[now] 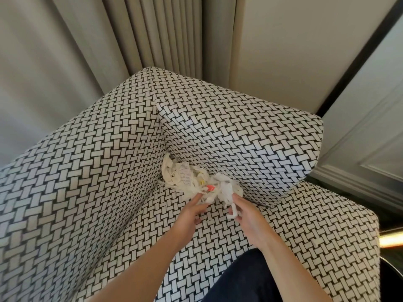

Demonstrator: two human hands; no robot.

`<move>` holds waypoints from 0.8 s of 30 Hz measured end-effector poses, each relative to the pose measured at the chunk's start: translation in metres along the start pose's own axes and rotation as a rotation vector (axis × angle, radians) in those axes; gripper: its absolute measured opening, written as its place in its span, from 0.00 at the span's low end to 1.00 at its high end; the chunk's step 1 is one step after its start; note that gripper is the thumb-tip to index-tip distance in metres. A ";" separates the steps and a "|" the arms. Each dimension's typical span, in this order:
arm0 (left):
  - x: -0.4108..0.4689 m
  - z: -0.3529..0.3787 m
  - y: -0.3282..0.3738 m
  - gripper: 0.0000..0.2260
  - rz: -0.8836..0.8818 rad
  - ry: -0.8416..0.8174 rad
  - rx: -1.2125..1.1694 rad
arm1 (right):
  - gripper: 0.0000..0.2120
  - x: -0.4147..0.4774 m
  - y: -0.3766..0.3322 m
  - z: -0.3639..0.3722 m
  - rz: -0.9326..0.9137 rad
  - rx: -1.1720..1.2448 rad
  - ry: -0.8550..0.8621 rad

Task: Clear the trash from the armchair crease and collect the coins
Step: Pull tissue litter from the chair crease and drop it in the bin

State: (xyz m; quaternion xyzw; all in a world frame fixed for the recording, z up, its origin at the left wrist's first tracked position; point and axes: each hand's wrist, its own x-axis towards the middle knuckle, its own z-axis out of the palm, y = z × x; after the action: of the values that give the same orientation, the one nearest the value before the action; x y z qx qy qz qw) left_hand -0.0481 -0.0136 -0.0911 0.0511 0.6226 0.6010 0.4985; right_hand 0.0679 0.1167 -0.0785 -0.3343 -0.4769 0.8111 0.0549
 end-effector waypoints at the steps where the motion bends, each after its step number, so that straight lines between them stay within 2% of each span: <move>1: -0.003 -0.002 -0.001 0.25 0.011 0.007 0.001 | 0.17 -0.001 -0.001 -0.001 0.005 0.008 0.027; 4: -0.011 -0.008 -0.004 0.19 0.022 0.052 0.019 | 0.10 -0.003 -0.002 -0.001 0.015 -0.020 0.077; 7: -0.018 -0.015 -0.008 0.12 0.033 0.084 0.066 | 0.09 -0.004 -0.003 -0.002 -0.016 -0.053 0.188; 11: -0.022 -0.019 -0.002 0.15 0.050 0.046 0.055 | 0.06 -0.002 -0.007 -0.009 -0.097 0.037 0.340; 13: -0.019 -0.016 0.006 0.17 0.033 0.018 0.076 | 0.08 0.001 -0.006 -0.009 -0.110 0.028 0.350; 16: -0.010 -0.010 0.018 0.23 -0.055 -0.043 0.115 | 0.17 0.010 -0.002 -0.002 -0.061 -0.158 0.267; 18: -0.003 -0.005 0.022 0.29 -0.120 -0.056 0.134 | 0.19 0.020 0.001 0.004 0.005 -0.257 0.203; 24: 0.006 0.001 0.019 0.36 -0.135 -0.056 0.131 | 0.23 0.050 0.012 0.015 0.076 -0.486 0.274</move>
State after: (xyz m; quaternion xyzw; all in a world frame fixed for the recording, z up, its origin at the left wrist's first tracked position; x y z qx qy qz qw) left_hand -0.0608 -0.0035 -0.0789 0.0581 0.6485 0.5223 0.5507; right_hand 0.0233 0.1195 -0.1075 -0.4617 -0.6326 0.6218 0.0066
